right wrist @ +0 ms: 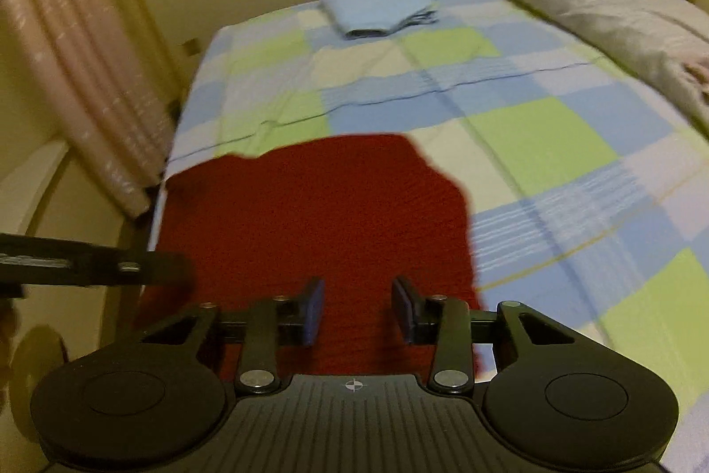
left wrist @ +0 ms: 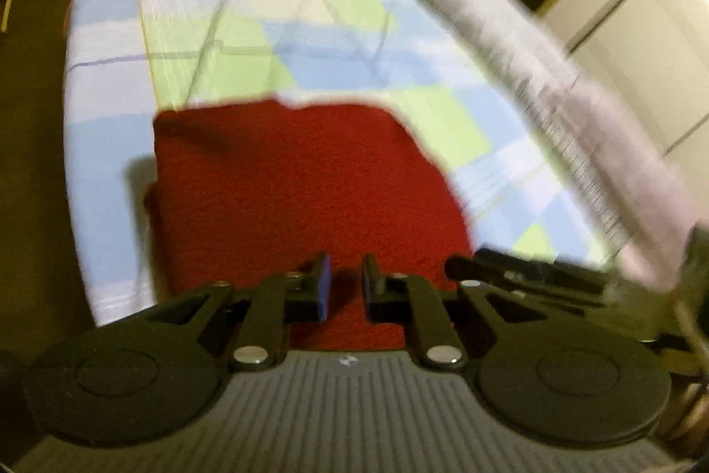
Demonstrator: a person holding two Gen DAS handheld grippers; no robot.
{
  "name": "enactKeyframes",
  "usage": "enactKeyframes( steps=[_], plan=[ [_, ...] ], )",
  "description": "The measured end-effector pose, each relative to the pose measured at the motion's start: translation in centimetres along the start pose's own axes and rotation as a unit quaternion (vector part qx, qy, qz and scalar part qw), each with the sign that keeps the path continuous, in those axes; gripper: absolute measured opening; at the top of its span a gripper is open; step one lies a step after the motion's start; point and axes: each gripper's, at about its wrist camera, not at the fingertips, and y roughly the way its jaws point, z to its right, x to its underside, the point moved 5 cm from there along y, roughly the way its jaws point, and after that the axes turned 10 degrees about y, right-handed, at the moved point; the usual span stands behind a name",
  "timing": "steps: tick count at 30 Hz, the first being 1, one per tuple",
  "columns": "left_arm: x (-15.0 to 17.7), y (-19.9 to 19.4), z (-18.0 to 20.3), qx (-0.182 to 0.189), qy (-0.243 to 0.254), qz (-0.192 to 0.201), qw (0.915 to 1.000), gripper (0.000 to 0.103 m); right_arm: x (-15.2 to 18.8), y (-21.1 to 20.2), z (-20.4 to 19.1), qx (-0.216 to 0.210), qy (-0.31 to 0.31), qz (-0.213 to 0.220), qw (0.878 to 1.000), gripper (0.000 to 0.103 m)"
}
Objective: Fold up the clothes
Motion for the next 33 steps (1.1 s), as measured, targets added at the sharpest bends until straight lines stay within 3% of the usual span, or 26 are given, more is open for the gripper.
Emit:
enactKeyframes(
  steps=[2,9,14,18,23,27,32,33],
  plan=[
    [0.5,1.6,0.0,-0.024,0.015,-0.016,0.9995,0.011,0.9,1.8,-0.3,0.008,-0.018,-0.014,1.000,0.038],
    [0.8,3.4,-0.1,-0.043,0.009,-0.025,0.9987,0.011,1.3,6.6,-0.5,0.049,-0.091,-0.081,0.991,0.037],
    [-0.8,1.9,-0.8,-0.025,-0.026,-0.048,0.9982,0.009,0.1,6.2,-0.3,0.035,-0.082,-0.107,0.990,0.038],
    [-2.6,-0.1,-1.6,-0.034,-0.033,-0.022,0.9987,0.009,-3.2,4.2,1.2,0.010,-0.021,-0.074,0.997,0.038],
    [-4.7,1.6,-2.1,-0.045,-0.017,-0.007,0.9988,0.010,-5.3,5.9,3.3,0.030,0.020,-0.044,0.998,0.038],
    [-3.6,4.8,-2.8,-0.097,0.018,-0.037,0.9944,0.021,-4.3,9.4,4.2,0.041,0.013,-0.072,0.997,0.038],
    [-3.9,3.9,-3.8,-0.089,-0.033,-0.040,0.9947,0.021,-3.8,9.9,2.9,0.073,-0.063,-0.073,0.993,0.038],
    [-4.1,3.3,-3.8,-0.087,-0.038,-0.040,0.9947,0.020,-4.1,9.1,3.1,0.069,-0.053,-0.069,0.994,0.038]
  ],
)
